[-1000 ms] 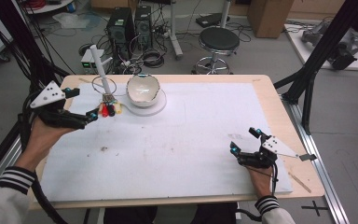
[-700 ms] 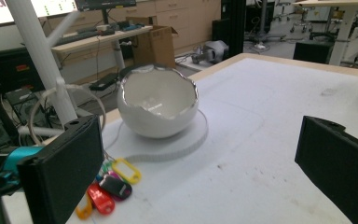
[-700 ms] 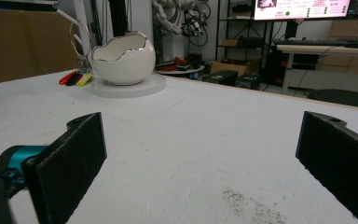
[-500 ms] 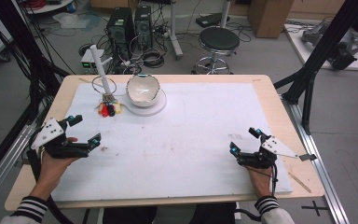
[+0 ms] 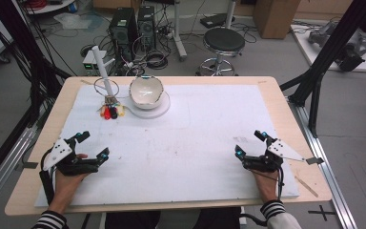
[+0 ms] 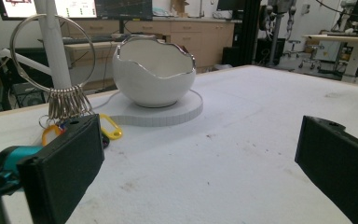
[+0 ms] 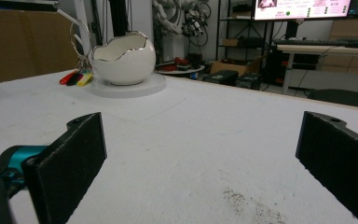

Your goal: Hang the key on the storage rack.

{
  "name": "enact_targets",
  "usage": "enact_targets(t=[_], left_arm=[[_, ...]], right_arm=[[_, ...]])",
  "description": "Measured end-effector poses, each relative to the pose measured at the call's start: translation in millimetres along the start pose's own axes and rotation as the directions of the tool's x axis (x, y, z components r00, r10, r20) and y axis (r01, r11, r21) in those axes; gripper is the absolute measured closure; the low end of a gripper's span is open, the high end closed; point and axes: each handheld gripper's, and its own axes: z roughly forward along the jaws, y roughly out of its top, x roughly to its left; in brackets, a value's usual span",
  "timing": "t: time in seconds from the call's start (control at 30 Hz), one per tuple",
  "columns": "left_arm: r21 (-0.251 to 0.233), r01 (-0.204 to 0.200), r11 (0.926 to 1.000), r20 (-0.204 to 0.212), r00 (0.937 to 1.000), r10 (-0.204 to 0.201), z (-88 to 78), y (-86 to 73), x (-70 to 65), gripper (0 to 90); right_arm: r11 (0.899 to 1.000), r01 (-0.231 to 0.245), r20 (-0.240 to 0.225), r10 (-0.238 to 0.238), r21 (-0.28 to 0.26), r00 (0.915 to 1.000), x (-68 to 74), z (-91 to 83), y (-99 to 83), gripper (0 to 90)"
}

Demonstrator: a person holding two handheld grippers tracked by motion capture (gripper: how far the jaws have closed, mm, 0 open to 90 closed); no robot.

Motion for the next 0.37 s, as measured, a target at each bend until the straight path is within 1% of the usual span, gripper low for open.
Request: enact_targets(t=[0.07,0.17,0.27,0.37], left_arm=[[-0.010,-0.013,0.9999,-0.014,0.9998,0.013,0.4,-1.0,-1.8,1.7],[-0.012,-0.002,0.9999,-0.016,0.9999,0.001,0.8,-1.3,-1.2,1.7],[-0.008,-0.003,1.0000,-0.022,0.9998,0.003,1.0,-1.5,-1.8,1.7],[-0.004,-0.002,1.0000,-0.042,0.9991,0.001,1.0,-1.5,-1.9,1.7]], right_arm=[[1.000,-0.001,0.000,0.001,-0.001,1.0000,-0.1,0.0,0.0,1.2],[1.000,-0.002,-0.001,0.002,-0.001,1.0000,-0.3,0.0,0.0,1.1],[1.000,0.002,0.001,-0.002,0.000,1.0000,0.0,0.0,0.0,1.2],[1.000,-0.002,0.001,0.002,-0.001,1.0000,-0.1,-0.1,0.0,1.1]])
